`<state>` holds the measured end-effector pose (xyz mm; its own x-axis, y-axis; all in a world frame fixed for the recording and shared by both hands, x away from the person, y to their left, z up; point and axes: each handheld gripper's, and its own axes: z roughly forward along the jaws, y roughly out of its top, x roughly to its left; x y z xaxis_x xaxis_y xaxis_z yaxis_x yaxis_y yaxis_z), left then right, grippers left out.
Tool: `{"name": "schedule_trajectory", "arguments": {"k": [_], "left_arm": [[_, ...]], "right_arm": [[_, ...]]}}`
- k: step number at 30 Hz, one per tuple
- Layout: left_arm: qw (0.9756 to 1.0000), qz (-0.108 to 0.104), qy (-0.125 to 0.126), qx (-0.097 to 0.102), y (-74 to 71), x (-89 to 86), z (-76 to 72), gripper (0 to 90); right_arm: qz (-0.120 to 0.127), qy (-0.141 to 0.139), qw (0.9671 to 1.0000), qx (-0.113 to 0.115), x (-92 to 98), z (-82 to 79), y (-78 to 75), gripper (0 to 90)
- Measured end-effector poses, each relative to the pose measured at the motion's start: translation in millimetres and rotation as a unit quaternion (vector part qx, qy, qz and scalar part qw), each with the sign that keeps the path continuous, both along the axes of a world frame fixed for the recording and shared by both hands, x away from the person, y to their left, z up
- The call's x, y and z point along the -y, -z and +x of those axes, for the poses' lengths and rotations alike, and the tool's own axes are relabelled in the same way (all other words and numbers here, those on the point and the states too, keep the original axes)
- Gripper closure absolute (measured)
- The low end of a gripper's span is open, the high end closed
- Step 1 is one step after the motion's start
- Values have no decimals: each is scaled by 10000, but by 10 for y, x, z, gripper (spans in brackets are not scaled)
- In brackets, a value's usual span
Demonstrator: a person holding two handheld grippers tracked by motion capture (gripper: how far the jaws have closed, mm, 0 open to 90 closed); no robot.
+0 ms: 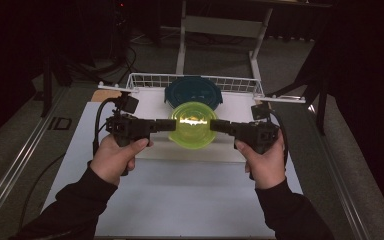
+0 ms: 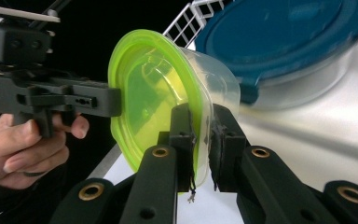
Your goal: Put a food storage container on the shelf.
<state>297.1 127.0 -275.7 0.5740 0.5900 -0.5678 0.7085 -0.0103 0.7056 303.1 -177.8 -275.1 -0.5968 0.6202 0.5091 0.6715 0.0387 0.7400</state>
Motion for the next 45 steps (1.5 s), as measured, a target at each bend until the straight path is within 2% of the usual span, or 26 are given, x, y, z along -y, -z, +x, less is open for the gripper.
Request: {"name": "schedule_trajectory", "arguments": {"k": [1,5,12,14,16,17,19,21,22,23,26,28,30,31,33,34,35,38,39,43,45], "left_arm": [[10000,-5,3,-14,-26,1,36,818],[9999,-52,-44,-75,-107,0,173,821],[9998,33,-170,-31,-241,46,393,823],[9997,17,-234,-66,-249,58,453,823],[9995,-86,-267,-145,-244,52,522,822],[9995,-73,-259,-153,-249,57,555,822],[9994,-68,-294,-192,-247,57,599,820],[9990,-213,-305,-251,-217,34,670,814],[9990,-213,-305,-251,-217,34,670,806],[9990,-213,-313,-220,-196,36,716,792],[9989,-190,-416,-137,-166,60,752,702],[9985,-175,-506,-58,-140,73,781,642],[9979,-255,-588,-44,-118,58,817,609],[9977,-206,-638,-17,-116,56,826,594],[9977,-206,-638,-17,-116,56,826,565],[9977,-263,-628,54,-128,47,854,544],[9974,-295,-650,108,-138,48,848,535],[9969,-243,-715,223,-164,45,836,498],[9963,-303,-760,253,-177,20,833,479],[9962,-287,-768,283,-180,-22,819,466],[9954,-342,-813,361,-170,-88,772,465]], "right_arm": [[45,30,10000,11,8,30,-32,809],[-47,120,9999,80,-12,135,-140,807],[-71,276,9996,16,-22,363,-274,805],[-94,329,9994,-51,-21,443,-296,804],[-38,363,9991,-205,-11,546,-297,802],[3,366,9990,-270,-8,577,-299,802],[-108,399,9987,-300,-24,634,-320,798],[-203,451,9981,-374,-44,701,-328,791],[-194,421,9979,-443,-49,731,-336,788],[-173,437,9977,-493,-51,754,-345,785],[-278,503,9973,-447,-91,800,-368,755],[-312,513,9971,-477,-119,847,-363,710],[-315,552,9967,-496,-131,888,-347,676],[-324,561,9966,-506,-132,910,-343,656],[-311,578,9964,-534,-128,927,-338,656],[-206,595,9962,-604,-110,976,-319,625],[-203,592,9962,-612,-109,986,-315,601],[-180,584,9969,-503,-103,987,-321,539],[-166,588,9971,-446,-99,984,-330,511],[-131,552,9978,-340,-77,951,-370,497],[-256,537,9981,-141,-62,877,-410,484]]}}
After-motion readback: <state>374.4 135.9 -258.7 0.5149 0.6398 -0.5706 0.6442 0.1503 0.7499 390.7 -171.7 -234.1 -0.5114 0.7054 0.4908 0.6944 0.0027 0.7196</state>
